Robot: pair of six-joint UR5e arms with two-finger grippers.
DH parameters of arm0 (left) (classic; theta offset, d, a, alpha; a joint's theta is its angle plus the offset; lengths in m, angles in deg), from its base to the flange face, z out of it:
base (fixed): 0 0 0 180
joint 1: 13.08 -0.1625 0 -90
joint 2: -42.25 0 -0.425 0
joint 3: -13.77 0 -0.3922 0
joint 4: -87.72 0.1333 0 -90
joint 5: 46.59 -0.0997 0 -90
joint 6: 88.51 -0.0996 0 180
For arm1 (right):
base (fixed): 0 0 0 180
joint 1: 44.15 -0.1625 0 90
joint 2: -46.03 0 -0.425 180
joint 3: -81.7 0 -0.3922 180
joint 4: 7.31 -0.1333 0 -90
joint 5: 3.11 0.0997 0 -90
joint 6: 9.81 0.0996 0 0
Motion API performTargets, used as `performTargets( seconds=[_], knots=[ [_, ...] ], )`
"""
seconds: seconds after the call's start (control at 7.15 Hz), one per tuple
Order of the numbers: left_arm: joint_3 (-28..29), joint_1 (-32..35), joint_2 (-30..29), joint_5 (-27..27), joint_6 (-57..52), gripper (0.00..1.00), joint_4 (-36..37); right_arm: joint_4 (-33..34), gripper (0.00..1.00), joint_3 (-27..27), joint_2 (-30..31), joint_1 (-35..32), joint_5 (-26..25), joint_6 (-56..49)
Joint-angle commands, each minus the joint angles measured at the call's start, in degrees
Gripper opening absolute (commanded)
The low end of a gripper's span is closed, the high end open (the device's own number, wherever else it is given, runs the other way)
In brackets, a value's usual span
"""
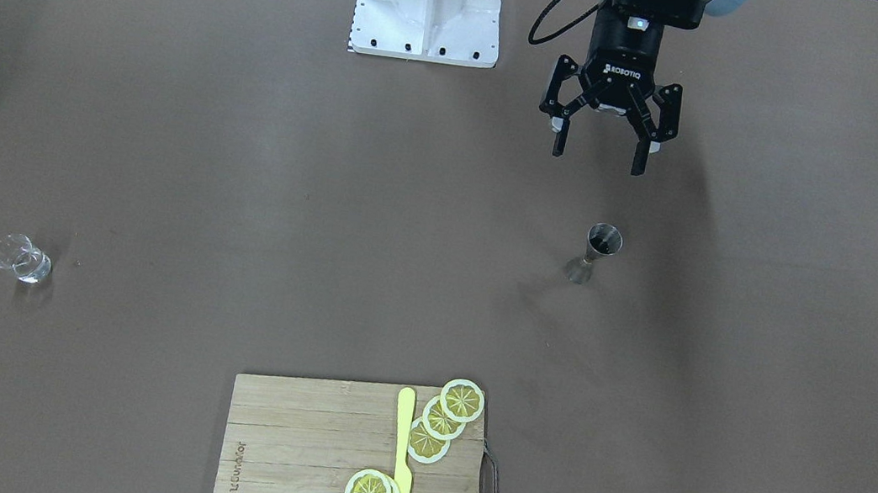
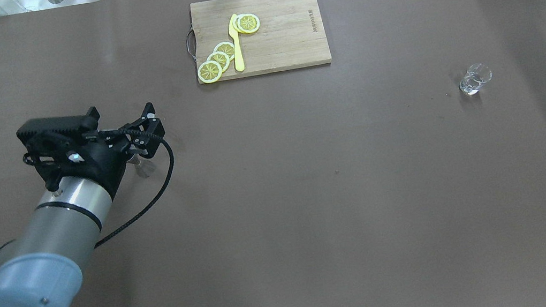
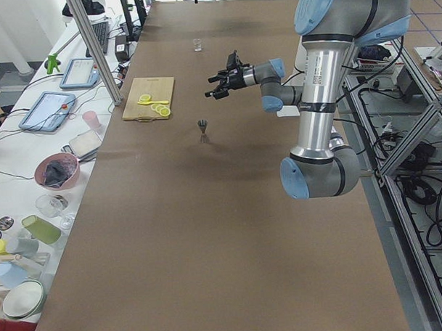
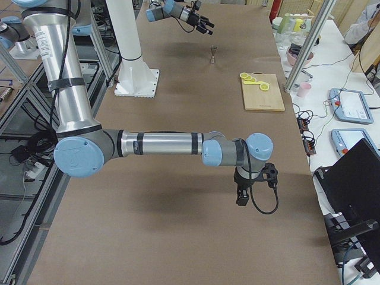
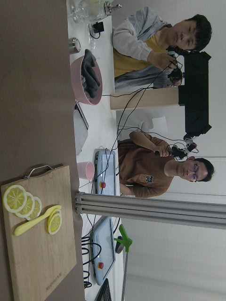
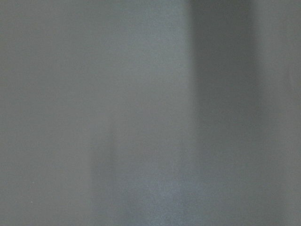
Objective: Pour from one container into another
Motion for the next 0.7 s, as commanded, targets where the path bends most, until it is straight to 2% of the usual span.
performTargets(
  seconds=[0.0,0.14,0.28,0.56],
  knots=[
    [1.24,10.82,-2.47,17.34,-2.43,0.98,3.09,-0.04,1.00,6.37,7.42,-0.93,-0.03,0.10],
    [2.64,14.26,-2.56,24.81,-3.58,0.98,3.09,0.05,1.00,11.38,13.04,-0.94,-0.04,0.10],
    [4.31,19.34,-2.21,32.54,-4.98,0.98,3.09,0.05,1.00,13.34,15.54,-0.94,0.05,0.10],
    [7.82,30.59,-1.86,53.08,-6.13,0.98,3.09,0.05,1.00,13.28,15.30,-0.94,-0.04,0.19]
  ],
)
